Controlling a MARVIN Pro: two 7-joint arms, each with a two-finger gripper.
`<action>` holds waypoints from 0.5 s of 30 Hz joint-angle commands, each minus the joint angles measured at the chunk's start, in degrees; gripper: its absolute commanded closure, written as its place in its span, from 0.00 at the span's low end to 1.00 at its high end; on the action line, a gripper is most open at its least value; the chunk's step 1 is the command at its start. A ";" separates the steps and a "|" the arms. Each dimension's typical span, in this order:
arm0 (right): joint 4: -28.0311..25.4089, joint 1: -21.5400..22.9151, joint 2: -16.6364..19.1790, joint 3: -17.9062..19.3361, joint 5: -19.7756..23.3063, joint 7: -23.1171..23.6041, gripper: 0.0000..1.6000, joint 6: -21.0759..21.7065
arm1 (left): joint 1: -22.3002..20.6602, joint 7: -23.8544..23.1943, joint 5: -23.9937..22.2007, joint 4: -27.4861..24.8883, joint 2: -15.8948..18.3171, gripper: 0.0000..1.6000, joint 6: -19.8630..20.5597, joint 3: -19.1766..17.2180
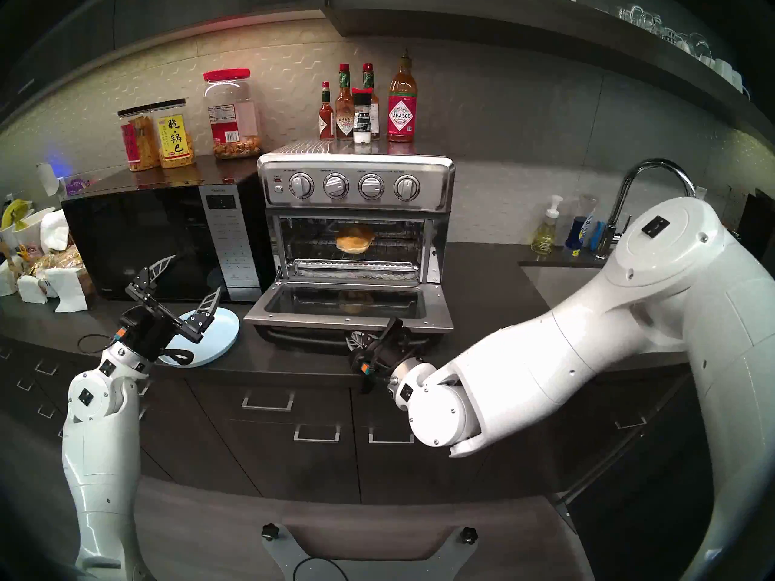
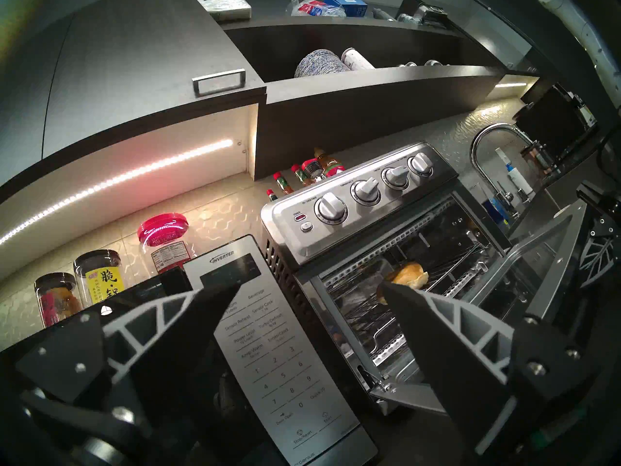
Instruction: Open the oven and place the bagel inside on the rack
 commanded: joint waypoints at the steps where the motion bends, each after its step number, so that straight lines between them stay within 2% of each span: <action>1: 3.47 6.73 2.50 2.54 -0.78 0.52 1.00 1.10 | -0.52 -0.04 -0.23 -0.80 0.12 0.00 -0.14 0.11; 2: 4.16 5.86 2.91 3.53 -1.40 0.64 1.00 1.46 | -0.52 -0.03 -0.22 -0.79 0.12 0.00 -0.14 0.11; 6: 4.35 7.22 3.43 3.81 -1.97 1.29 1.00 1.78 | -0.53 -0.02 -0.20 -0.76 0.12 0.00 -0.15 0.11; 15: 5.46 8.62 5.96 7.76 -4.58 4.19 1.00 2.48 | -0.53 0.02 -0.14 -0.65 0.12 0.00 -0.17 0.10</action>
